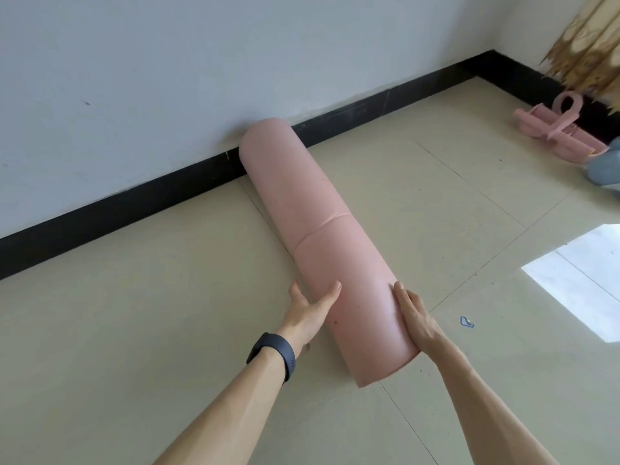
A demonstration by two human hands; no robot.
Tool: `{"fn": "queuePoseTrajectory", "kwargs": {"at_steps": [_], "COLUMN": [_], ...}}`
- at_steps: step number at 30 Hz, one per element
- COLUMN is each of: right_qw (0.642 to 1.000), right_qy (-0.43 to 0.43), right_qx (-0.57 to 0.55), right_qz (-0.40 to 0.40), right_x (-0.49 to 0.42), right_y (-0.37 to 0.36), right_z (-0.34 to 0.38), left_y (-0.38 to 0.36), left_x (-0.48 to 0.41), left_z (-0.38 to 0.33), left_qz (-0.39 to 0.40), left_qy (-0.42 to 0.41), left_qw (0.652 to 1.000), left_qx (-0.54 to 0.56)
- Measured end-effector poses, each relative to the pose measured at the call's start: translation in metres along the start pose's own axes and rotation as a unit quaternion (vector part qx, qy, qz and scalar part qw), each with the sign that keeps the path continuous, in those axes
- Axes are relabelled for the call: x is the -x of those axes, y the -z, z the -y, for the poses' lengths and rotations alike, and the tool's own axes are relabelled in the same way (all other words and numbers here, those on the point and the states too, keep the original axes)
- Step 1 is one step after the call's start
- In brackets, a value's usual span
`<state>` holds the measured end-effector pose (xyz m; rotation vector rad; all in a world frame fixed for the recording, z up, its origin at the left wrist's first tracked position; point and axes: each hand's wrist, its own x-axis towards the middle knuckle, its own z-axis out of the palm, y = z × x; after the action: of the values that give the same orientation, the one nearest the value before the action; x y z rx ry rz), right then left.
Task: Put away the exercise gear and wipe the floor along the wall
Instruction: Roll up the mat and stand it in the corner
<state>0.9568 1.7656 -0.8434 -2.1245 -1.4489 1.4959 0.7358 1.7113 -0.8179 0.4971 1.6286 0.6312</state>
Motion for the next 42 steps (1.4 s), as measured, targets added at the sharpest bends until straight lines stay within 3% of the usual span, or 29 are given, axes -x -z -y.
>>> {"fn": "queuePoseTrajectory", "kwargs": {"at_steps": [4, 7, 17, 21, 24, 27, 30, 34, 39, 42], "right_qw": [0.999, 0.998, 0.994, 0.991, 0.976, 0.956, 0.944, 0.939, 0.963, 0.951], "right_qy": [-0.013, -0.011, -0.033, -0.001, 0.021, 0.014, -0.039, -0.062, -0.012, -0.041], "right_qx": [0.038, -0.008, -0.073, -0.093, -0.15, -0.157, -0.181, -0.221, -0.188, -0.227], "right_qz": [0.023, 0.062, 0.077, 0.094, 0.156, 0.248, 0.274, 0.255, 0.193, 0.207], "right_x": [-0.005, -0.003, 0.015, 0.05, 0.086, 0.129, 0.16, 0.165, 0.118, 0.098], "right_y": [0.002, 0.004, -0.01, -0.031, -0.082, -0.14, -0.18, -0.203, -0.191, -0.177], "right_z": [0.0, 0.005, 0.015, 0.027, 0.031, 0.033, 0.028, 0.024, 0.058, 0.092], "left_y": [-0.015, -0.013, 0.022, 0.034, 0.08, 0.143, 0.189, 0.2, 0.186, 0.184], "left_x": [-0.008, -0.008, 0.009, 0.019, 0.032, 0.068, 0.1, 0.117, 0.097, 0.081], "left_z": [0.0, 0.005, 0.017, 0.025, 0.046, 0.074, 0.107, 0.132, 0.095, 0.063], "left_qz": [0.013, -0.004, 0.045, -0.01, -0.071, -0.058, -0.023, -0.017, -0.044, -0.099], "left_qy": [0.007, 0.014, 0.002, -0.033, -0.071, -0.082, -0.032, 0.015, -0.067, -0.088], "left_qw": [0.996, 0.992, 0.994, 0.991, 0.991, 0.994, 0.999, 0.996, 0.979, 0.984], "left_qx": [0.084, 0.128, 0.098, 0.13, 0.085, 0.034, 0.023, -0.087, -0.185, -0.121]}}
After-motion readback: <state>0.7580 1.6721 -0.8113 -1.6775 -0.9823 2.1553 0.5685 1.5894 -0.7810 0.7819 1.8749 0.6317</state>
